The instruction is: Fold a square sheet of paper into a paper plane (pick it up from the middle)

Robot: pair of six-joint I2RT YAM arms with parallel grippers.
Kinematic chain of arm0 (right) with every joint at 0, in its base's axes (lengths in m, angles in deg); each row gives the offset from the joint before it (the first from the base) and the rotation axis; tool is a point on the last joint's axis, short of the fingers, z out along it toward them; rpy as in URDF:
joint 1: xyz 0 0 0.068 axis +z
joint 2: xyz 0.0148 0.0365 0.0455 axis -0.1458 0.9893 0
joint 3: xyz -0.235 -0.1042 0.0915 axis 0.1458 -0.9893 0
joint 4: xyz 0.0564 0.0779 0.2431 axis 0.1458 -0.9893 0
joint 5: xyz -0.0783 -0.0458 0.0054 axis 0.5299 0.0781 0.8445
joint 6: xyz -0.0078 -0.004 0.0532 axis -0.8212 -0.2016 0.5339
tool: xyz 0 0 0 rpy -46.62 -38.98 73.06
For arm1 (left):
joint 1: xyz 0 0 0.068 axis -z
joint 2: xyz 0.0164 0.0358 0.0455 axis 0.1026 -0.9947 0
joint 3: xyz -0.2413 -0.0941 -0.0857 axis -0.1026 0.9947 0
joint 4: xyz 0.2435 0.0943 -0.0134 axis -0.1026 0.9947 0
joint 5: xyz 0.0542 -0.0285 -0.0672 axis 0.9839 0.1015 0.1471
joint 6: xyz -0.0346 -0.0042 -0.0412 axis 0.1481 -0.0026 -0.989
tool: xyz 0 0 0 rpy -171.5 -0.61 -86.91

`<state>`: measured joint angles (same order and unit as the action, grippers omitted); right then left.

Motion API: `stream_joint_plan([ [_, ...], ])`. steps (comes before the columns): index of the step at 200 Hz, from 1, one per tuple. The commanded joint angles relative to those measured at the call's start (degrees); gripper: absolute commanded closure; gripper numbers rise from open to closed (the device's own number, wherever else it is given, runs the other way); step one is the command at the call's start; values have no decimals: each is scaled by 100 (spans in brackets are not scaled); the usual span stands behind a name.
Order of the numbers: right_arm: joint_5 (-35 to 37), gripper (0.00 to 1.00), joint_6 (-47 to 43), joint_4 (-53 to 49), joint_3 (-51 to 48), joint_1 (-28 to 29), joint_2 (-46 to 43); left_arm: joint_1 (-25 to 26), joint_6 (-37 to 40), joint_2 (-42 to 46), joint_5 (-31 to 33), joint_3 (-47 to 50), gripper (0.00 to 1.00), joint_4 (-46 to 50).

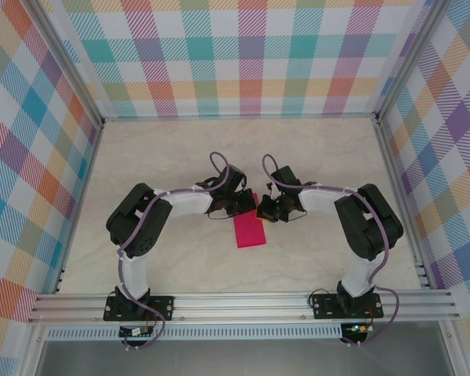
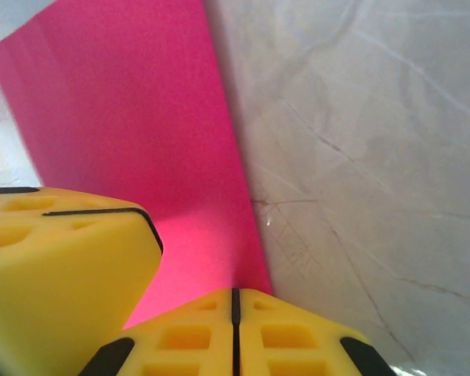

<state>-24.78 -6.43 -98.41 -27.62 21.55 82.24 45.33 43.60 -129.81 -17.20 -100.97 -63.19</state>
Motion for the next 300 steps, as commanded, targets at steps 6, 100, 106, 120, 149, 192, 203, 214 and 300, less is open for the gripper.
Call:
stream_joint_plan([
  [6,-80,92,58,71,-1,-23,140,-59,-31,-212,-215,-181,96,-185],
  [100,-256,92,-102,241,-259,-65,-288,-57,-22,-459,165,-169,97,140],
  [106,-247,92,-100,237,-294,-66,-286,-56,-8,-457,186,-169,97,165],
  [120,-247,92,-97,252,-386,-75,-262,-52,-3,-495,217,-175,97,226],
  [149,-317,92,-75,271,-603,-80,-259,-51,-22,-516,354,-150,97,365],
  [192,-528,91,-113,355,-783,-84,-410,-42,35,-497,464,-174,97,461],
  [203,-545,91,-112,421,-806,-84,-501,-46,59,-489,411,-198,97,445],
  [214,-575,91,-88,499,-814,-110,-593,-43,87,-459,328,-240,97,405],
  [300,-728,89,57,842,-1126,-154,-709,6,270,-393,101,-497,96,447],
])
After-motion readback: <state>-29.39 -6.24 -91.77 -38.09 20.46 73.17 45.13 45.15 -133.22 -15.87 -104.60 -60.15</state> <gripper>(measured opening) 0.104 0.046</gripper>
